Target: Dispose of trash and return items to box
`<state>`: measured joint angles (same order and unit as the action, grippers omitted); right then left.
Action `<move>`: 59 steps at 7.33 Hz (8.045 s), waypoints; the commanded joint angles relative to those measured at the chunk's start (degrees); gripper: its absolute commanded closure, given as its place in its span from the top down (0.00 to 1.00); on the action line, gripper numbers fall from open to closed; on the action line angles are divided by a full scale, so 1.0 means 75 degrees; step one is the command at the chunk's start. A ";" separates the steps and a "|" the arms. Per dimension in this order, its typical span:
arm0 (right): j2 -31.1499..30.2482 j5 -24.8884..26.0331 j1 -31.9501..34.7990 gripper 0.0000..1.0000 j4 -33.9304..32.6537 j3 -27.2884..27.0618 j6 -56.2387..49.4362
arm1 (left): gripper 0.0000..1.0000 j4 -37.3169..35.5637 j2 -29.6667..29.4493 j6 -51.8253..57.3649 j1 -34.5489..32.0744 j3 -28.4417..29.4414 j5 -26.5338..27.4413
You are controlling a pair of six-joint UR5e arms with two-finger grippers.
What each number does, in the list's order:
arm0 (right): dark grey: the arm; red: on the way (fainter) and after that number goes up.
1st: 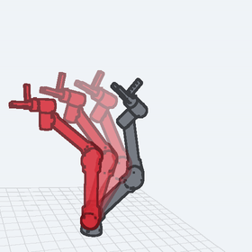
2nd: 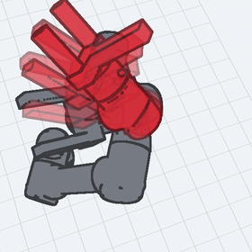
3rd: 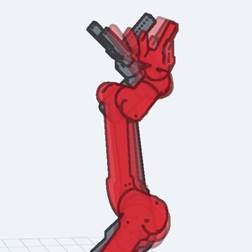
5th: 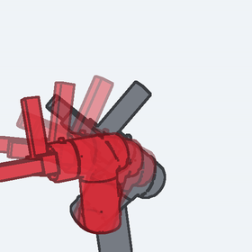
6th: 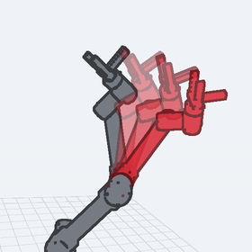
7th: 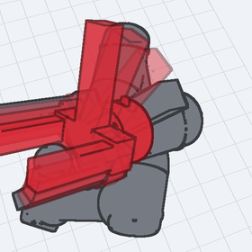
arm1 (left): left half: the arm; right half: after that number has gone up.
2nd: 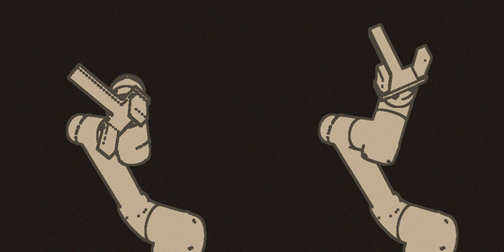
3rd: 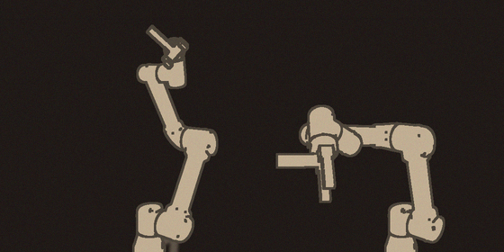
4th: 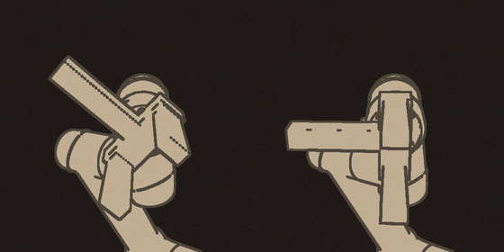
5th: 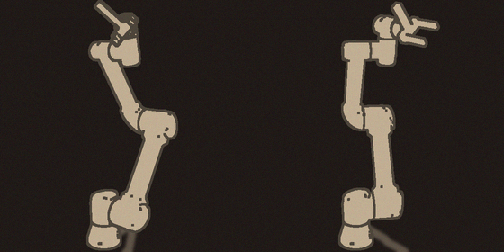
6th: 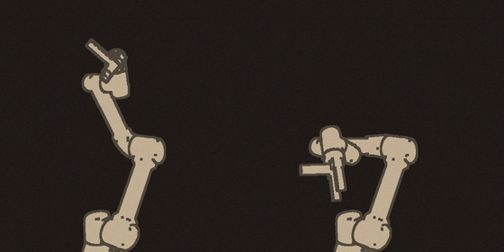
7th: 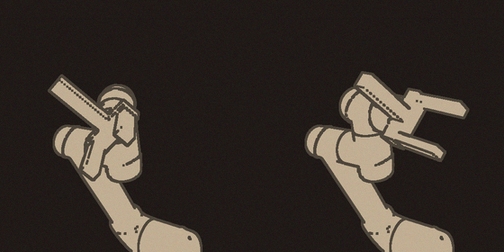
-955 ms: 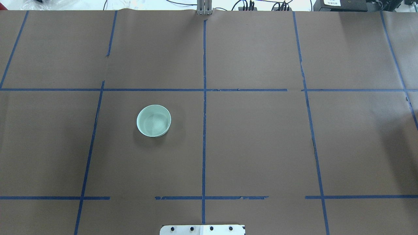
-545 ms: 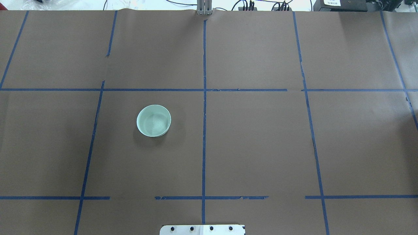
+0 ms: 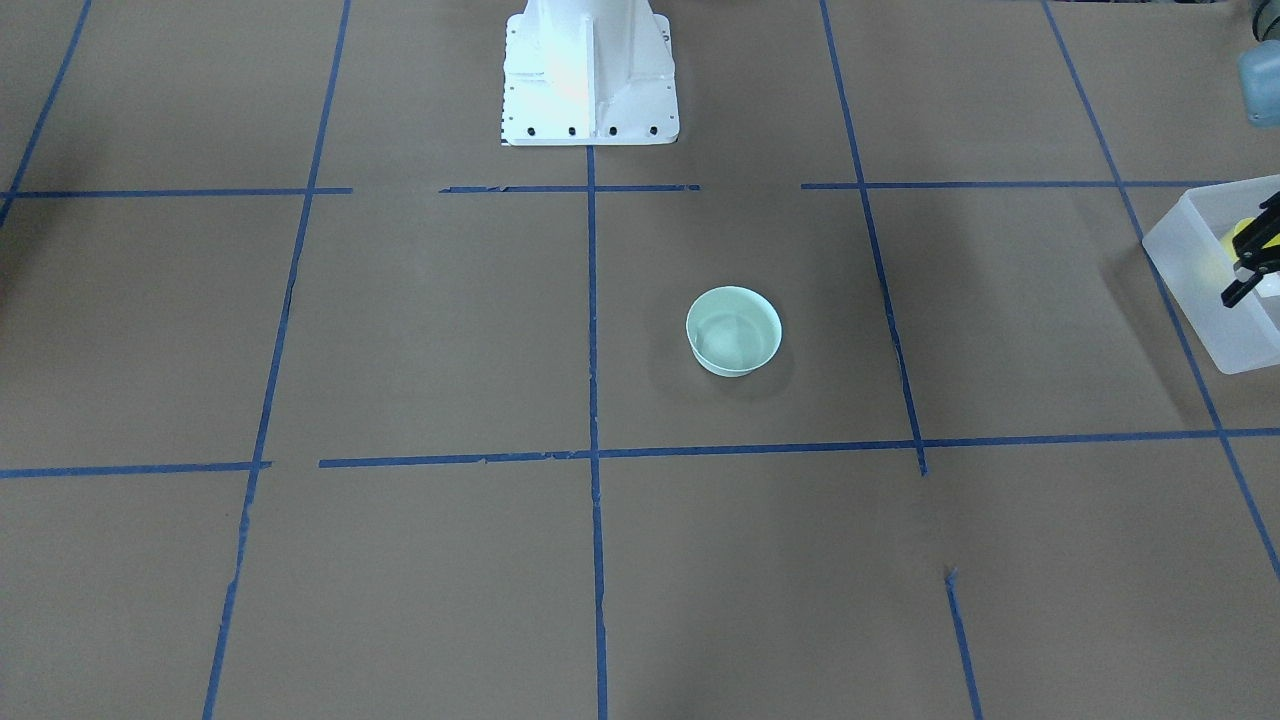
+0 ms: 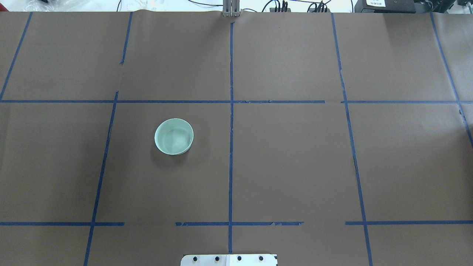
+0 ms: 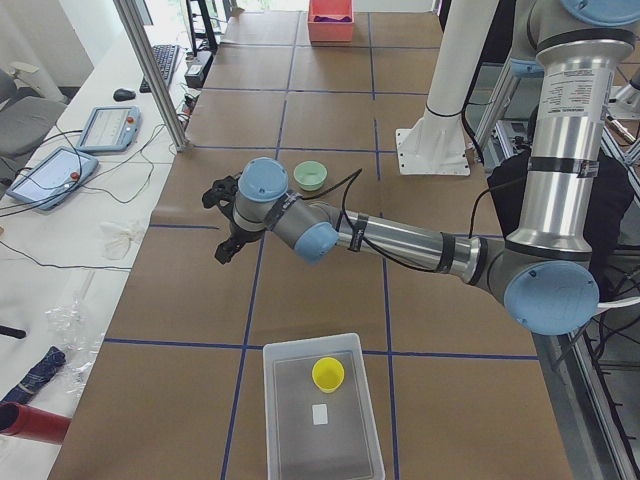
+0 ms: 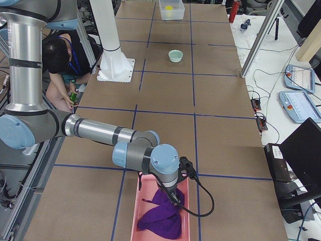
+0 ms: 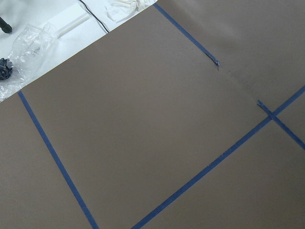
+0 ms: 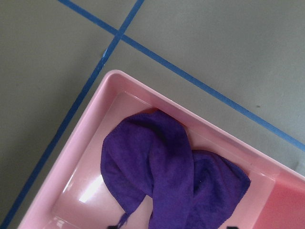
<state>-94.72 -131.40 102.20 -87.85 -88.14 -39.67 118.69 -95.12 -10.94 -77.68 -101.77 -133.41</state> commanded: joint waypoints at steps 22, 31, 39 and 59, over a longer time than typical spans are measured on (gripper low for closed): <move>-0.0144 -0.0222 -0.0771 0.77 0.1061 -0.0096 0.3390 | 0.00 -0.1962 -0.0798 -0.5201 0.3700 -0.2003 0.2809; -0.0144 -0.0233 -0.0771 0.77 0.1412 -0.0072 0.3461 | 0.00 -0.1717 0.1033 0.6679 -0.3021 0.1729 0.0995; -0.0132 -0.0222 -0.0782 0.77 0.1424 -0.0096 0.3438 | 0.04 0.2489 0.2558 0.4435 -0.2710 0.3419 0.0866; -0.0425 -0.0468 -0.1286 1.00 -0.0311 -0.1209 0.3649 | 1.00 -0.3896 0.2101 0.2748 -0.1678 0.0035 -0.0270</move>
<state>-97.72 -134.88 92.55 -90.45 -96.99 -12.20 89.31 -79.31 9.63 -90.21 -101.30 -135.44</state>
